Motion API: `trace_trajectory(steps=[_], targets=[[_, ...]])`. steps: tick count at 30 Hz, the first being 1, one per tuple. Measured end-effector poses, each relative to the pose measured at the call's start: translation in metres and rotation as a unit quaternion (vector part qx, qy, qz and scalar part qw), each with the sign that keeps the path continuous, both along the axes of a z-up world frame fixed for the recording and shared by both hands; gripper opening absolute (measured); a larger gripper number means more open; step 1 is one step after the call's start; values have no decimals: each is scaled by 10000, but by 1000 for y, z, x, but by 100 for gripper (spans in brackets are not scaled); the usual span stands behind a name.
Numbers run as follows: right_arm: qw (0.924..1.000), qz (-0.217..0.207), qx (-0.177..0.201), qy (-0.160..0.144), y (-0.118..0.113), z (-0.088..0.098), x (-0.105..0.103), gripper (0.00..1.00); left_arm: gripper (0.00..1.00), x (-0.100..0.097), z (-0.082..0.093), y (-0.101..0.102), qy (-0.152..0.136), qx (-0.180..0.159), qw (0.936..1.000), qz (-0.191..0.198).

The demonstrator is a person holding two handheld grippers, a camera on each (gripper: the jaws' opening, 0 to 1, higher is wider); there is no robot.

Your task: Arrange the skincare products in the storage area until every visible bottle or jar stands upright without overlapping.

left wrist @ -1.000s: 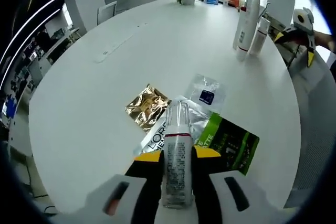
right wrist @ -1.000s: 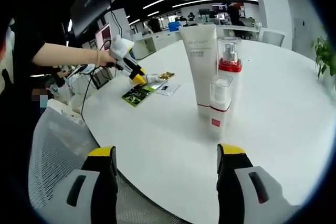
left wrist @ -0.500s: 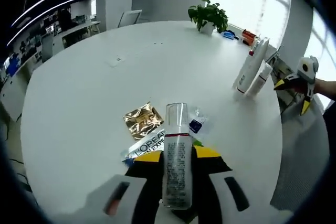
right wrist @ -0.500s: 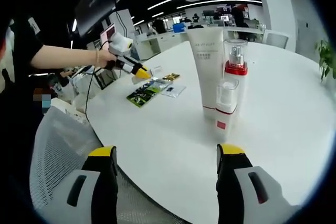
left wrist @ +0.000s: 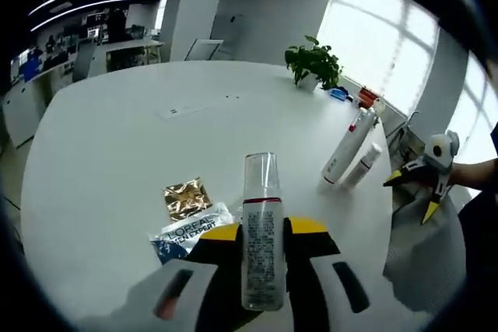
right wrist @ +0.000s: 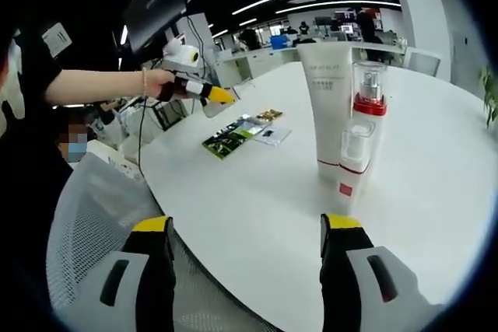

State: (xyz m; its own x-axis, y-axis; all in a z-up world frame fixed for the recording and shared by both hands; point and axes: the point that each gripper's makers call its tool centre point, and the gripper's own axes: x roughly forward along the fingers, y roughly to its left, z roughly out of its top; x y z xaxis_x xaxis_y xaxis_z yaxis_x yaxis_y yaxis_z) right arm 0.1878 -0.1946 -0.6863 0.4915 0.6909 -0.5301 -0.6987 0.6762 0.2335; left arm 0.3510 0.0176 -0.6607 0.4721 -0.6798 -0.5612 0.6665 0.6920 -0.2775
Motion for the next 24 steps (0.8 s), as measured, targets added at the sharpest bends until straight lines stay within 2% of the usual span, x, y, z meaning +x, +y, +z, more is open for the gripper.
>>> trace_trajectory(steps=[4,9,16,19,24], targets=[[10000,79,25,-12,2,1,-1,76,26,1,7,-6,-4,-290,9995,122],[9998,180,105,-32,7,3,-4,76,26,-9,27,-12,-45,-744,9968,294],[9993,310,194,-35,13,6,-7,75,26,-28,50,-24,-122,-1139,9928,362],[9990,407,182,-48,16,6,-10,75,26,-35,60,-31,-157,-1486,9880,395],[9984,520,219,-68,19,8,-12,74,26,-48,71,-41,-189,-1790,9827,446]])
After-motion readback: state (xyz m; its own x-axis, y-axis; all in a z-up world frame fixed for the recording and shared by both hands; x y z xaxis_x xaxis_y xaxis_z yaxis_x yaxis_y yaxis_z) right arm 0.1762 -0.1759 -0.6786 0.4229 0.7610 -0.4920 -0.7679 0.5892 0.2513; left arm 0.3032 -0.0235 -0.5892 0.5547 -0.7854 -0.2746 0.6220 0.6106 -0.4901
